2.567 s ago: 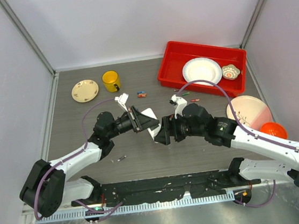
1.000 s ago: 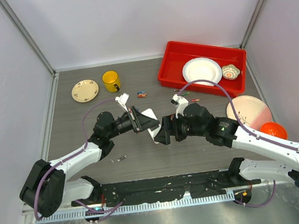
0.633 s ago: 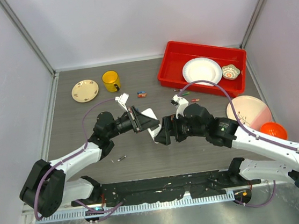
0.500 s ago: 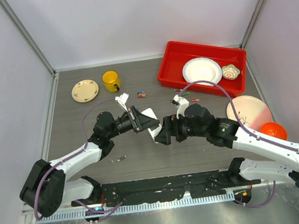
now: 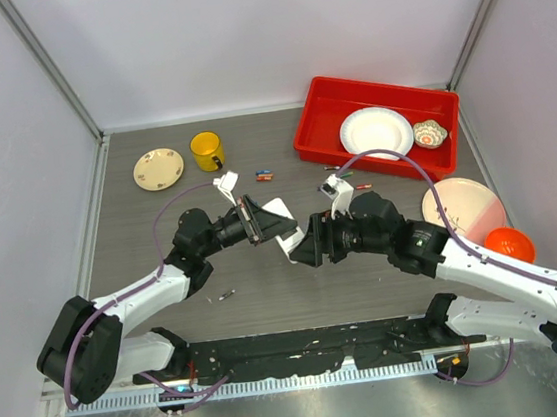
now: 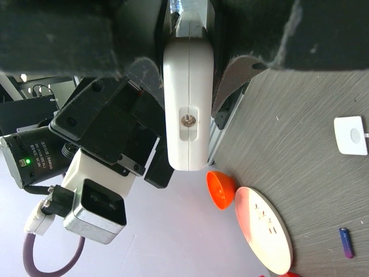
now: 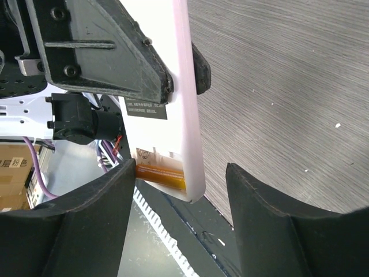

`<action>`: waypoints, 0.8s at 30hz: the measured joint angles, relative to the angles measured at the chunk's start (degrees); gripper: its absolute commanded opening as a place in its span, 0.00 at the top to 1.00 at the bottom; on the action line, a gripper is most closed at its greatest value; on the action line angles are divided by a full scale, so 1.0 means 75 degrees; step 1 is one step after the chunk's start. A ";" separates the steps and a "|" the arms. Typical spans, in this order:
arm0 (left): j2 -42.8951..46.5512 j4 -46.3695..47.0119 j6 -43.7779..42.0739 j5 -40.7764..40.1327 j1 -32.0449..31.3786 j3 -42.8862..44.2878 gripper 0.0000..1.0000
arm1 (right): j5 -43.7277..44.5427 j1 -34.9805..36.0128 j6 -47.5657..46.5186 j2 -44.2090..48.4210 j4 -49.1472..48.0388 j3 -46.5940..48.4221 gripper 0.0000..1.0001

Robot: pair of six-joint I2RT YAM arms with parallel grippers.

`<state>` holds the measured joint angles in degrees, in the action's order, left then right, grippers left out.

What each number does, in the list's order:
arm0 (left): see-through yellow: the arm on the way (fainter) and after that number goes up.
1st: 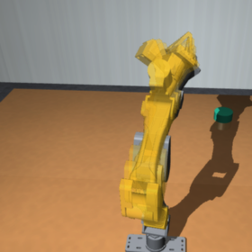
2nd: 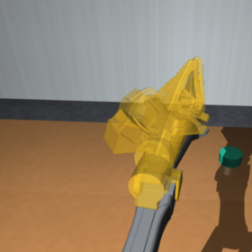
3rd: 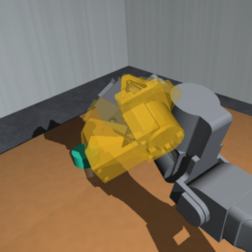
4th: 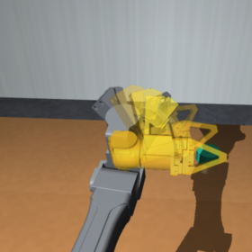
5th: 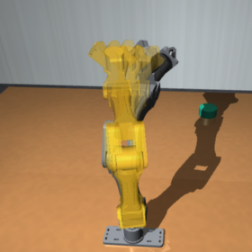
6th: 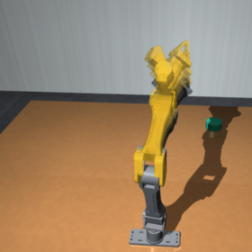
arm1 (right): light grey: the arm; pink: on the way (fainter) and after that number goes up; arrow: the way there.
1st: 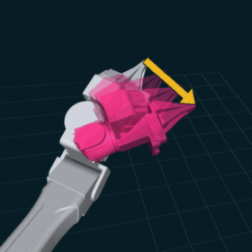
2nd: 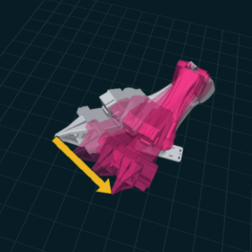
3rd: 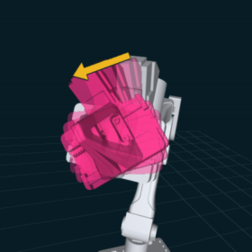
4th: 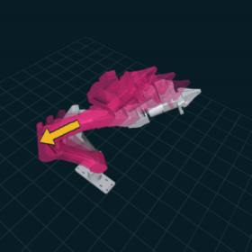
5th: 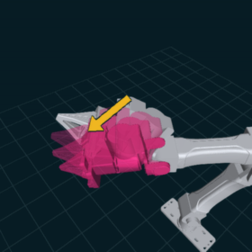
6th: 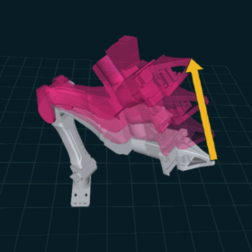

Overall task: Load the batteries into the remote control
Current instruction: Load the battery into the remote control.

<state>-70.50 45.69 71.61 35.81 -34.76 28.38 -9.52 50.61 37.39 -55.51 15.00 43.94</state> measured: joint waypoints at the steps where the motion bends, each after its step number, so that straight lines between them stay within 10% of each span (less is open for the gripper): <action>1: 0.0000 0.0012 0.0000 -0.0017 0.0000 0.0000 1.00 | -0.0029 -0.0017 0.0000 0.0006 -0.0020 -0.0009 0.37; 17: -0.0050 0.0699 0.0035 0.0198 0.0047 0.0000 1.00 | -0.0568 -0.0443 0.0335 0.0251 -0.0312 -0.0149 0.85; 24: -0.0087 0.0857 0.0076 0.0321 0.0061 0.0000 1.00 | -0.0629 -0.0495 0.0335 0.0251 -0.0358 -0.0146 0.36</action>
<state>-71.16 52.12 72.18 38.22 -34.30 28.38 -14.24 46.89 39.90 -53.63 12.32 42.85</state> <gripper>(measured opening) 0.264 0.495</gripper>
